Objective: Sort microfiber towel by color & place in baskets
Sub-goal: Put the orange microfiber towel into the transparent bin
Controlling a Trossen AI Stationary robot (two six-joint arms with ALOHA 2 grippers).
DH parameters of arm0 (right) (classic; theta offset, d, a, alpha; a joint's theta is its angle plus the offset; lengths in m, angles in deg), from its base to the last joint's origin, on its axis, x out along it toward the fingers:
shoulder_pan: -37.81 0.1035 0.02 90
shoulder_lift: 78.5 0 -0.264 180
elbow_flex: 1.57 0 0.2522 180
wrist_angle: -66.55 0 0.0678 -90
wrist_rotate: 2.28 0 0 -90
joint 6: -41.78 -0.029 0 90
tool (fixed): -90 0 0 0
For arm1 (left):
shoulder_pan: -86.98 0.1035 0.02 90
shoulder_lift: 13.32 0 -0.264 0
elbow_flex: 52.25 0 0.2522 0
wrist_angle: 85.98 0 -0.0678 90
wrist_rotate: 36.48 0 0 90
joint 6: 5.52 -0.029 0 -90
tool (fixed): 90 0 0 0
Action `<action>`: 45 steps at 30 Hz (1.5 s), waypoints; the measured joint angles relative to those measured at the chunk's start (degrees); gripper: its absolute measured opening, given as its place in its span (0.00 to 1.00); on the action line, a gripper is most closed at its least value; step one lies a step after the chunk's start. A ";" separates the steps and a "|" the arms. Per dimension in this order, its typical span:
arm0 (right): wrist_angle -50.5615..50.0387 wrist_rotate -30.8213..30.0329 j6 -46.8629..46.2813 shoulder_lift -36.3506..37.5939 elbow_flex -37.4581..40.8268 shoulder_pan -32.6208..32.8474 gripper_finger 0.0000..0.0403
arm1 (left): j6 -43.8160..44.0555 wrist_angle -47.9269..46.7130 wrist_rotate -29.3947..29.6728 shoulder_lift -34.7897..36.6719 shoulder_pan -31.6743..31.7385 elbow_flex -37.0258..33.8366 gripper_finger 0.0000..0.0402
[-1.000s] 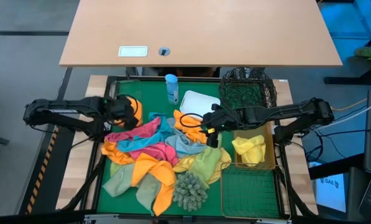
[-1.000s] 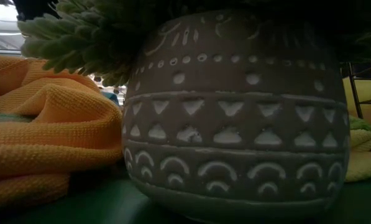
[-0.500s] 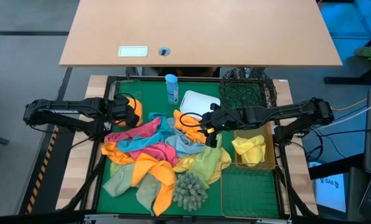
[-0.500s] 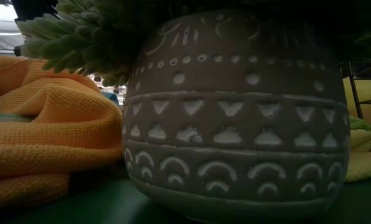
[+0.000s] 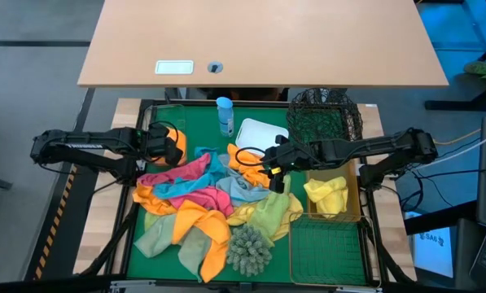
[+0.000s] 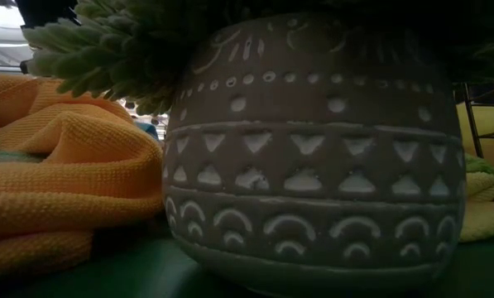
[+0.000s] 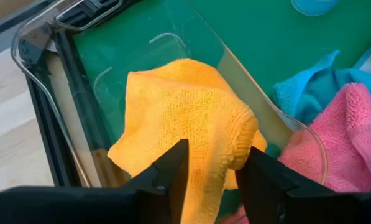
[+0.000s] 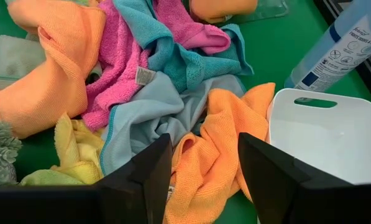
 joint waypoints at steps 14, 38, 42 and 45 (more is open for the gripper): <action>0.89 -0.97 0.01 -5.64 -0.04 0.00 0.46 | -0.16 2.31 6.17 0.06 0.00 2.58 0.49; -1.21 -9.01 -7.24 -17.20 -0.02 -1.71 0.46 | -4.56 3.21 0.39 0.08 -0.07 9.77 0.45; -4.05 -6.30 -10.96 -17.20 -0.02 -3.13 0.46 | -4.57 3.35 0.39 0.08 -0.07 9.77 0.45; -5.19 -2.58 -12.62 -17.20 -0.02 -3.91 0.46 | -4.58 3.37 0.37 0.08 -0.07 9.77 0.45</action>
